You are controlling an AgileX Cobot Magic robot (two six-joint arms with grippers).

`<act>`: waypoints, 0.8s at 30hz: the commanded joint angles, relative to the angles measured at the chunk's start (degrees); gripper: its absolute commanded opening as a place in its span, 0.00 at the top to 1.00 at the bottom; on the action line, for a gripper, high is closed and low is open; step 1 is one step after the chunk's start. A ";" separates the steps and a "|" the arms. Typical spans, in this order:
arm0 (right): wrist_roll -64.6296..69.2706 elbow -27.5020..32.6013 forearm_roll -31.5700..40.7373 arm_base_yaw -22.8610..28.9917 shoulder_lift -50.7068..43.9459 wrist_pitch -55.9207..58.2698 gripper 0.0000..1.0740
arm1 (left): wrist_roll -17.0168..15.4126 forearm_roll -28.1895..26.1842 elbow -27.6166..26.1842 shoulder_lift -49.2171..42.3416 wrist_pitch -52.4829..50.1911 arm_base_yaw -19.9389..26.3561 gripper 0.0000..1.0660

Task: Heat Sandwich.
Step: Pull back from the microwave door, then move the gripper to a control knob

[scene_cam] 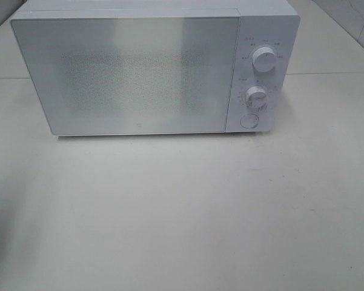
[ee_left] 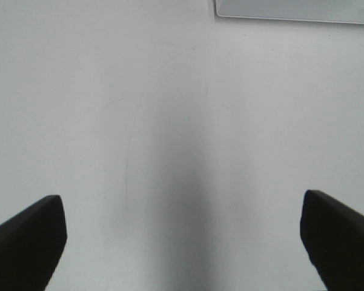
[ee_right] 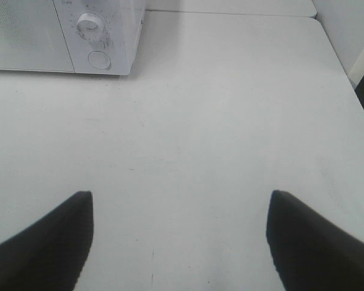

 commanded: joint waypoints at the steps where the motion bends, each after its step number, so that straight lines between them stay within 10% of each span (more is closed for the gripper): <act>1: -0.34 0.06 -0.06 -0.46 -1.55 -0.29 0.29 | -0.63 0.69 1.15 -3.95 2.75 0.23 0.02; 24: -0.34 0.06 -0.06 -0.46 -1.55 -0.29 0.29 | -0.63 3.09 10.94 -31.57 9.80 0.17 0.03</act>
